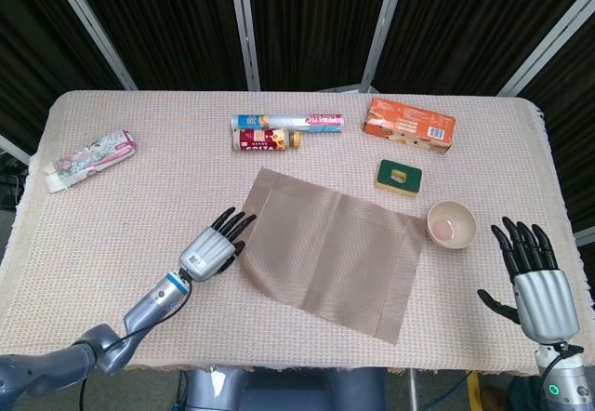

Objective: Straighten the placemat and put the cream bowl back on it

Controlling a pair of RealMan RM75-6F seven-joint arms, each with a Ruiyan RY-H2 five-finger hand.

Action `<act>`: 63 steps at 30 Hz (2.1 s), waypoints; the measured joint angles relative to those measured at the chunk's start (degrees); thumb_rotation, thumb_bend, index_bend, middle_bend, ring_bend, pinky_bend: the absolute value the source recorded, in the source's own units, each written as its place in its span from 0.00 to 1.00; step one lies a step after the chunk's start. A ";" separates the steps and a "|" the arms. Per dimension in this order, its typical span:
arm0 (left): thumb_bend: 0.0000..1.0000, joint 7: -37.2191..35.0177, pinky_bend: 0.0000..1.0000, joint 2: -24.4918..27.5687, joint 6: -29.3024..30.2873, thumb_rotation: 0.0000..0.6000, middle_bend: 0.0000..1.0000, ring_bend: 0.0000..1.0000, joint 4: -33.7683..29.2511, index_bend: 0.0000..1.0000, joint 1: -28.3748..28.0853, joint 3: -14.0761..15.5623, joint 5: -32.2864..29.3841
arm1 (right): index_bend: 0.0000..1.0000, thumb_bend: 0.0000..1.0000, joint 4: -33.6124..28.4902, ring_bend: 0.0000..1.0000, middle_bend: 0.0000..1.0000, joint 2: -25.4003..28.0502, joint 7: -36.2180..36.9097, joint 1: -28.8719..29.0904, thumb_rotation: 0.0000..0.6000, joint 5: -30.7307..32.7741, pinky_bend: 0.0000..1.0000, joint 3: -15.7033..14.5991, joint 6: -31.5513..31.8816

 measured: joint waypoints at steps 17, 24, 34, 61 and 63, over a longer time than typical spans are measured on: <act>0.55 3.55 0.00 13.22 4.61 1.00 0.00 0.00 -22.48 0.75 3.11 7.47 5.48 | 0.00 0.00 -1.05 0.00 0.00 0.26 -0.01 -1.09 1.00 -1.11 0.00 -0.05 0.14; 0.55 5.46 0.00 16.15 4.61 1.00 0.00 0.00 -26.39 0.75 4.69 10.94 7.63 | 0.00 0.00 -1.68 0.00 0.00 0.23 -0.83 -1.58 1.00 -1.89 0.00 -0.13 0.53; 0.55 5.25 0.00 16.59 5.59 1.00 0.00 0.00 -24.16 0.75 6.78 12.18 7.94 | 0.00 0.00 -2.09 0.00 0.00 0.44 -0.79 -1.95 1.00 -2.50 0.00 -0.17 0.57; 0.00 1.32 0.00 23.10 6.55 1.00 0.00 0.00 -27.16 0.00 10.84 15.03 7.28 | 0.00 0.00 -3.17 0.00 0.00 0.77 -1.89 -2.78 1.00 -3.95 0.00 -0.27 0.07; 0.00 0.55 0.00 25.27 7.26 1.00 0.00 0.00 -29.13 0.00 11.11 15.33 7.33 | 0.00 0.00 -3.18 0.00 0.00 0.75 -1.90 -2.74 1.00 -3.80 0.00 -0.26 -0.25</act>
